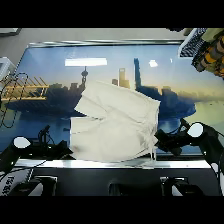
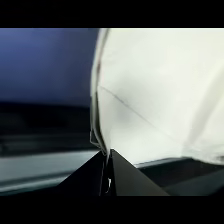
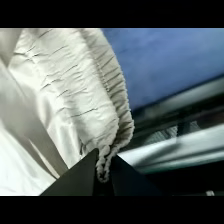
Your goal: Fold the clothes and pants, and hang the long-sleeved shirts on hangers.
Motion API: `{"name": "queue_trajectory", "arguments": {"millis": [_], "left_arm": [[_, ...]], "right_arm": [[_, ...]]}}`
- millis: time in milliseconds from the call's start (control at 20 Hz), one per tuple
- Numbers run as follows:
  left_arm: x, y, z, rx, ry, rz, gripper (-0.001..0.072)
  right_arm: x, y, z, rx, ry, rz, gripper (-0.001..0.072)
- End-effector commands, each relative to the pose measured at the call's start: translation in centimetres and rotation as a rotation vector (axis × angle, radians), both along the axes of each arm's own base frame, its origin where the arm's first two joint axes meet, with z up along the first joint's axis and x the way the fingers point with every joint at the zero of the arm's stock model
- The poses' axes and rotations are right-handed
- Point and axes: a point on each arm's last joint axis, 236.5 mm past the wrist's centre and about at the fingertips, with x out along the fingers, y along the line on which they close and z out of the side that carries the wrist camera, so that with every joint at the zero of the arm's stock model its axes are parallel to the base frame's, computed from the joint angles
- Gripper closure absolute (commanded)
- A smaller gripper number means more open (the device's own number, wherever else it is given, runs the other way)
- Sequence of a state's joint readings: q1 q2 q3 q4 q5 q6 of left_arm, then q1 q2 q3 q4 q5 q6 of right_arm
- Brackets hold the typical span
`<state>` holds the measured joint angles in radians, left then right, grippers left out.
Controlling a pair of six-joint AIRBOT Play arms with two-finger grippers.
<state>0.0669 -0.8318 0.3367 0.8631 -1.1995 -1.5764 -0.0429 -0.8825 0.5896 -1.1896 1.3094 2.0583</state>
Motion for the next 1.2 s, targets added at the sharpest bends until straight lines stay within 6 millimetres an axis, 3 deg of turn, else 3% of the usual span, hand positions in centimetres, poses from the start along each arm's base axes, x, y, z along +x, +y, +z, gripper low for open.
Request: {"name": "queue_trajectory", "arguments": {"millis": [0,150,250,450,600,750,1000,1150], "left_arm": [[-2.1,-0.4,3.8,-0.014,-0.036,-0.075,0.0699],[-2.1,-0.6,8.4,-0.013,-0.143,-0.103,0.0699],[-1.0,-0.5,11.0,-0.006,-0.210,-0.098,0.0699],[2.8,-0.5,14.3,-0.009,-0.286,-0.079,0.0700],[7.2,-1.1,15.9,-0.057,-0.315,-0.068,0.0699],[13.0,-1.5,16.5,-0.103,-0.344,-0.044,0.0699],[22.2,-2.5,15.4,-0.201,-0.315,-0.010,0.0699],[26.5,-3.7,14.1,-0.213,-0.308,-0.036,0.0699]], "right_arm": [[-3.9,0.6,2.7,0.024,0.040,0.099,0.0677],[-5.7,0.7,6.5,0.023,-0.033,0.149,0.0676],[-5.9,0.6,9.0,0.017,-0.067,0.172,0.0676],[-3.6,0.6,11.5,0.026,-0.049,0.213,0.0676],[-0.6,0.8,10.9,0.057,0.008,0.274,0.0676],[3.0,0.7,9.5,0.066,0.029,0.296,0.0676],[7.3,0.4,7.0,0.059,0.032,0.260,0.0676],[9.6,0.4,5.6,0.057,0.020,0.228,0.0676]]}}
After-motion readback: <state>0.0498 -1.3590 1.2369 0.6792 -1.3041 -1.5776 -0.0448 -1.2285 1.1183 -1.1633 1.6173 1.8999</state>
